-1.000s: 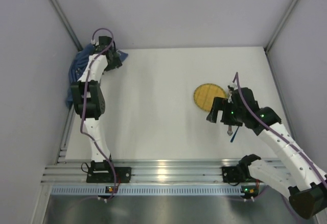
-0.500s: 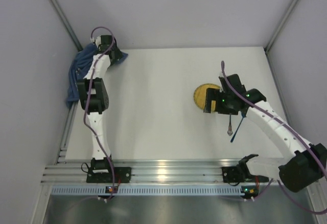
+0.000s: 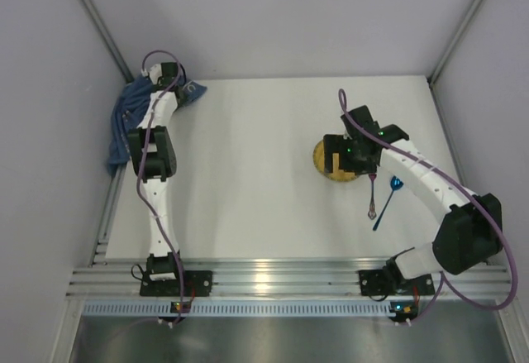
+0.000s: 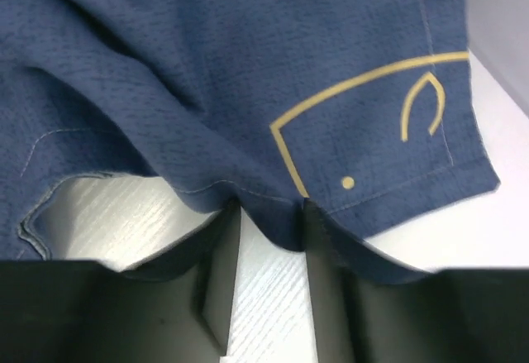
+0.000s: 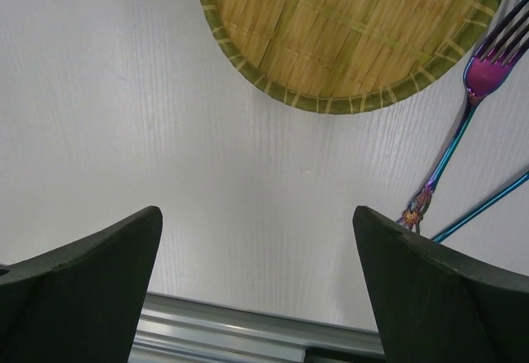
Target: Set the dinner table for one person
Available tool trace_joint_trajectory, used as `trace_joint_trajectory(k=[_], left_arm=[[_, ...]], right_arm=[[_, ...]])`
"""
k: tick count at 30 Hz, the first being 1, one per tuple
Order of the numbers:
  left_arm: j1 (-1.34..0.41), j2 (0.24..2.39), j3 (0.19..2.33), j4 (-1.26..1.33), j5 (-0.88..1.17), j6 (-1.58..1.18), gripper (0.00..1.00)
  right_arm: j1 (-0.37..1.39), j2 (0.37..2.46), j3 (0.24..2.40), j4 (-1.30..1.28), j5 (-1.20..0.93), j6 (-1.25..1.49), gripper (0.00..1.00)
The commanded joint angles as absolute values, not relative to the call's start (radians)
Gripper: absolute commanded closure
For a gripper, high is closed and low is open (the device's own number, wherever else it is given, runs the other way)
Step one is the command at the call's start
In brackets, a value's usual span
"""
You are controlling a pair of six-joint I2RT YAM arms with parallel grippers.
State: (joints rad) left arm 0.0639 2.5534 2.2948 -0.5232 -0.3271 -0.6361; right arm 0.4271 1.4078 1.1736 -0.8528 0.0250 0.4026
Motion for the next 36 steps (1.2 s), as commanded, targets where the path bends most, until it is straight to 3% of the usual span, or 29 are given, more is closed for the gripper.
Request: trace_joint_trajectory(k=[1,3,4,10,19,20,22,23,29,36], left_arm=[[0.086,2.571,2.338,-0.48,-0.302,-0.658,0.75],[0.084,2.565,2.33,-0.448,-0.263,-0.647,0.88],[0.081,2.56,2.33,-0.439,-0.238,-0.644,1.0],[0.026,2.459,2.254,-0.453,-0.215,-0.699,1.0],[-0.329,2.327,2.211,-0.535,-0.233,-0.922,1.0],[-0.357,2.322,2.214,-0.525,-0.212,-0.93,0.96],[-0.432,2.312,2.223,-0.471,-0.134,-0.953,0.19],[-0.454,2.301,2.224,-0.451,-0.1,-0.948,0.01],[-0.54,2.173,2.179,-0.474,-0.126,-0.893,0.01],[-0.537,2.004,1.958,-0.727,-0.377,-0.684,0.01]], right_arm=[[0.416,1.436,1.242,-0.841,0.023,0.37,0.0],[0.414,1.453,1.252,-0.841,0.011,0.367,0.0],[0.416,1.459,1.256,-0.841,0.006,0.365,0.0],[0.416,1.445,1.247,-0.836,-0.028,0.365,0.0],[0.414,1.295,1.148,-0.83,-0.032,0.367,0.0],[0.414,1.279,1.122,-0.83,-0.029,0.368,0.0],[0.414,1.247,1.098,-0.841,-0.029,0.371,0.0],[0.414,1.217,1.083,-0.845,-0.032,0.371,0.0],[0.414,1.106,1.04,-0.877,-0.043,0.393,0.0],[0.414,1.014,0.973,-0.877,-0.083,0.428,0.0]])
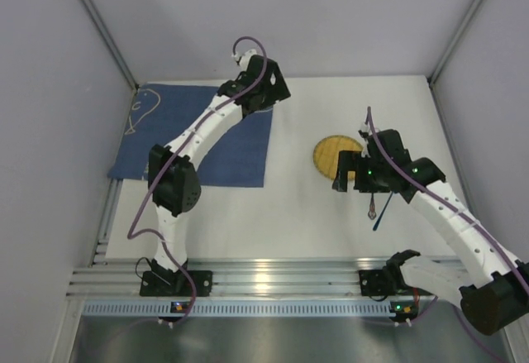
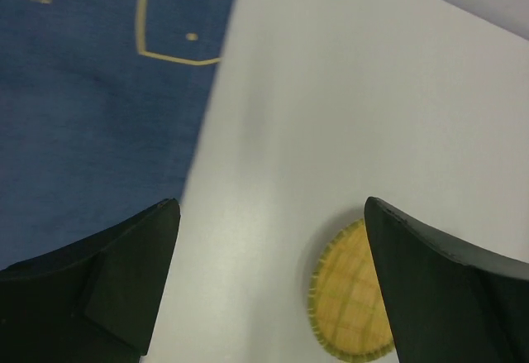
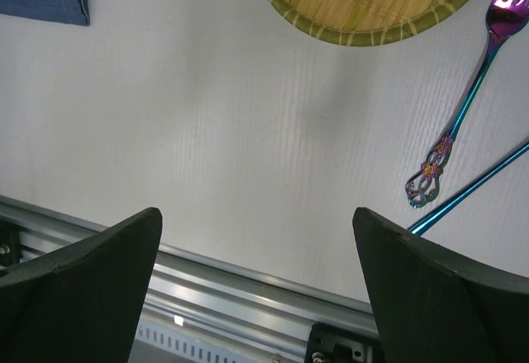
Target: Set the dinner table for one person
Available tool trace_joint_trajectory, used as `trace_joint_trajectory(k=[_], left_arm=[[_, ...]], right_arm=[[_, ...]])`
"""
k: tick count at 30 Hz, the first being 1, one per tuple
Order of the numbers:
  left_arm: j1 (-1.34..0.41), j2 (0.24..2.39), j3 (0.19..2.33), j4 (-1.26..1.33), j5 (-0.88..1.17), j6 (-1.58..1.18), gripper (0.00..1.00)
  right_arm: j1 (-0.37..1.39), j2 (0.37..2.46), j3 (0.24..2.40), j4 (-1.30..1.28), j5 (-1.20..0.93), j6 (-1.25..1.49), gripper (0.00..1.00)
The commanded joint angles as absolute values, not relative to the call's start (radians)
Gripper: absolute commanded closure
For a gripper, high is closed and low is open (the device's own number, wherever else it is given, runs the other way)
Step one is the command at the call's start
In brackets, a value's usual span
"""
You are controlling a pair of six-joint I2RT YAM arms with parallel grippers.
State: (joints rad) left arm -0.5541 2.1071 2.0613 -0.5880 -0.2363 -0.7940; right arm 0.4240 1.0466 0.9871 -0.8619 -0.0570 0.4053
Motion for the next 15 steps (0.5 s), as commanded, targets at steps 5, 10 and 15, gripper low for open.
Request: trace_joint_trajectory(k=[5,10,15], left_arm=[[-0.529,1.993,1.745,-0.773,-0.466,-0.58,0.03],[-0.528,2.043,1.637,-0.723,-0.353,-0.485,0.05],[-0.519,2.06,1.554,-0.655,-0.298,-0.474,0.01]], right_arm=[[0.414,0.982,0.957,-0.887,-0.092,0.436,0.0],[0.414,0.969,0.969,-0.913,-0.092,0.439,0.0],[0.414,0.962,0.979,-0.94,-0.074,0.433,0.0]])
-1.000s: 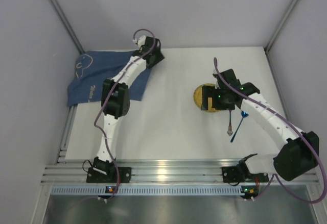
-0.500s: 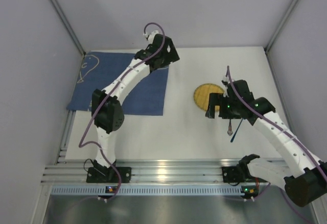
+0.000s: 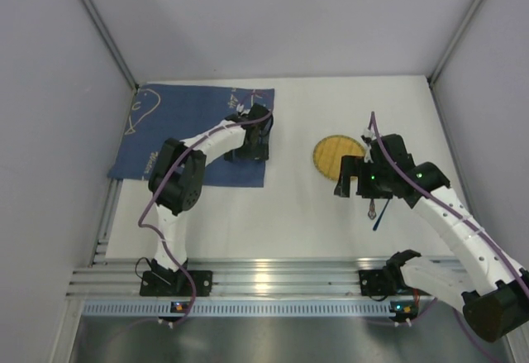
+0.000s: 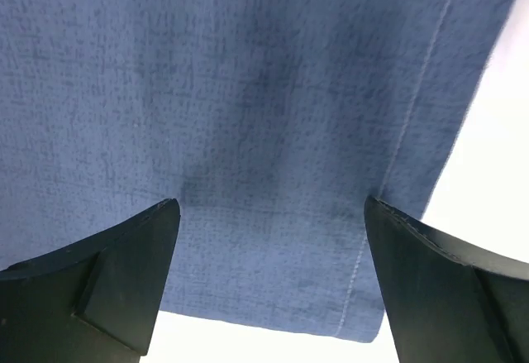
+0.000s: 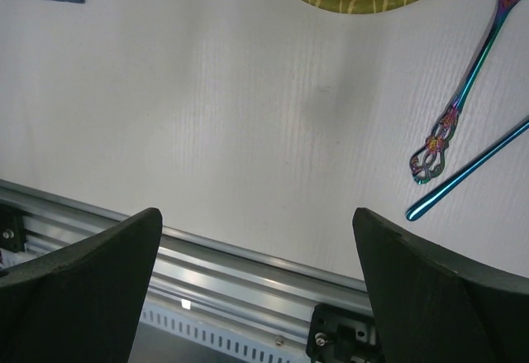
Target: Set the dinner table for one person
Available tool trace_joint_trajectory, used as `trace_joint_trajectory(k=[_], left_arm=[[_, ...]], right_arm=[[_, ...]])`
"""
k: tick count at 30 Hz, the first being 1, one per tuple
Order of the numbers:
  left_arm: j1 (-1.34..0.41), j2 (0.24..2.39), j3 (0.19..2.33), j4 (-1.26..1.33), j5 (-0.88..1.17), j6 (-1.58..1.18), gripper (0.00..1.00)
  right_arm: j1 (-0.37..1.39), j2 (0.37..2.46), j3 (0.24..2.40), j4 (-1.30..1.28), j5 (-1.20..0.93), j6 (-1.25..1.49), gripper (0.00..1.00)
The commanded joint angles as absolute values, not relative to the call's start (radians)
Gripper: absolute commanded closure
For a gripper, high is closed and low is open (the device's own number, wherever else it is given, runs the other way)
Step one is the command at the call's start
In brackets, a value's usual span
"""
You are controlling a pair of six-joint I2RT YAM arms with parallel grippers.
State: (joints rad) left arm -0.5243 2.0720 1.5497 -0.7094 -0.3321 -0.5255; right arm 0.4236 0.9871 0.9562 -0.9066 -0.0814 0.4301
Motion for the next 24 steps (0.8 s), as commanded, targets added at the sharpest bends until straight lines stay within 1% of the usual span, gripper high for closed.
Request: trace_joint_trajectory(k=[1,7,9,10,11,13,14,15,16,21,24], left_arm=[[-0.515,2.071,1.56,-0.658,-0.29,-0.472,0.01],[-0.505,2.144,1.559,-0.608,-0.161,-0.469,0.04],[-0.505,2.158,1.531,-0.563,-0.121,-0.469,0.12],[-0.505,2.166,1.525,-0.555,-0.1,-0.471,0.18],[-0.505,2.175,1.523,-0.549,-0.091,-0.471,0.39],[-0.503,2.2,1.52,-0.543,-0.084,-0.477,0.55],[-0.502,2.201,1.5,-0.534,-0.065,-0.48,0.71],[-0.499,2.203,1.488,-0.506,-0.06,-0.483,0.89],[-0.5,2.204,1.477,-0.502,-0.055,-0.488,1.0],[-0.511,2.203,1.442,-0.457,0.058,-0.483,1.0],[-0.549,2.198,1.442,-0.446,0.119,-0.46,1.0]], right_arm=[[0.414,0.965,0.979,-0.942,-0.069,0.434,0.0],[0.414,0.983,0.982,-0.95,-0.063,0.439,0.0],[0.414,0.986,0.986,-0.951,-0.058,0.437,0.0],[0.414,0.991,0.986,-0.951,-0.054,0.439,0.0],[0.414,0.996,0.988,-0.953,-0.054,0.437,0.0],[0.414,0.997,0.988,-0.954,-0.049,0.439,0.0],[0.414,0.999,0.988,-0.956,-0.048,0.439,0.0],[0.413,0.997,0.986,-0.956,-0.046,0.44,0.0],[0.414,0.999,0.985,-0.957,-0.043,0.439,0.0],[0.414,0.989,0.974,-0.971,-0.029,0.436,0.0],[0.416,0.983,0.973,-0.98,-0.011,0.428,0.0]])
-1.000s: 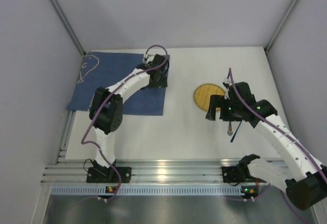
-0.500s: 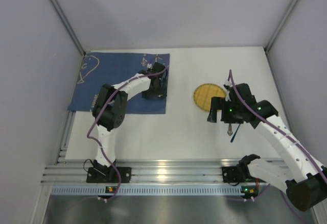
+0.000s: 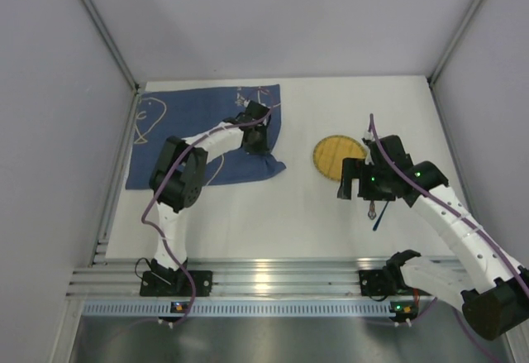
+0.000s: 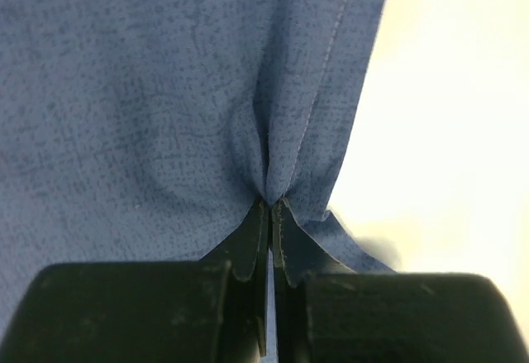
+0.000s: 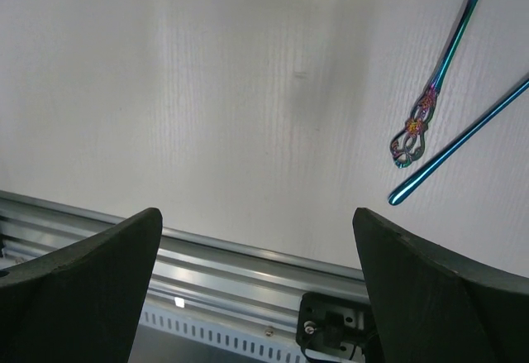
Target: Set the dinner table for one person
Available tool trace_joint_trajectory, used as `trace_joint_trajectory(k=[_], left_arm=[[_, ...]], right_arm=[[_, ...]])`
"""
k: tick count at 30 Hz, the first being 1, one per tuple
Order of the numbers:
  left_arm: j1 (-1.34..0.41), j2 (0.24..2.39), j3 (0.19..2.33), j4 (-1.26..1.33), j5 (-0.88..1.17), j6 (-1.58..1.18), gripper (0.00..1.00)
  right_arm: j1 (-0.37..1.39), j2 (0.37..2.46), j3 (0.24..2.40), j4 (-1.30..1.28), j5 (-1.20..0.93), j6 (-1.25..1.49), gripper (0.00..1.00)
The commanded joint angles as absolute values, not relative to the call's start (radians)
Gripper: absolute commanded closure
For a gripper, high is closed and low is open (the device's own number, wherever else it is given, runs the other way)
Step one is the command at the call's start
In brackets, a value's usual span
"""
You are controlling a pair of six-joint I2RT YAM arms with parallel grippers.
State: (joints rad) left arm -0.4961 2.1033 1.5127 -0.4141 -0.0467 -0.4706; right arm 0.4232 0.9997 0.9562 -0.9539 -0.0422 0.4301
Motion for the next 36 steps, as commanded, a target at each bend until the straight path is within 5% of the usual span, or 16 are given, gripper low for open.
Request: trace_joint_trajectory(k=[1,12,13,16,27,36], left_arm=[[-0.563,2.198,1.445,-0.445,0.132,-0.456,1.0],[-0.764,2.18,1.442,-0.495,0.172,-0.426,1.0],[-0.768,2.175,1.442,-0.502,0.172,-0.436,0.92],[-0.778,2.16,1.45,-0.503,0.207,-0.463,0.02],[-0.749,1.988,1.554,-0.586,0.198,-0.537,0.02],[-0.585,1.778,1.401,-0.669,0.038,-0.512,0.02]], right_arm=[[0.414,0.985,0.974,-0.982,-0.003,0.426,0.0],[0.413,1.043,1.048,-0.983,0.032,0.399,0.0],[0.413,1.045,1.051,-0.985,0.038,0.397,0.0],[0.407,1.049,1.061,-0.986,0.051,0.396,0.0],[0.253,1.176,1.008,-0.839,-0.132,0.474,0.0],[0.164,1.436,0.976,-0.698,-0.19,0.609,0.0]])
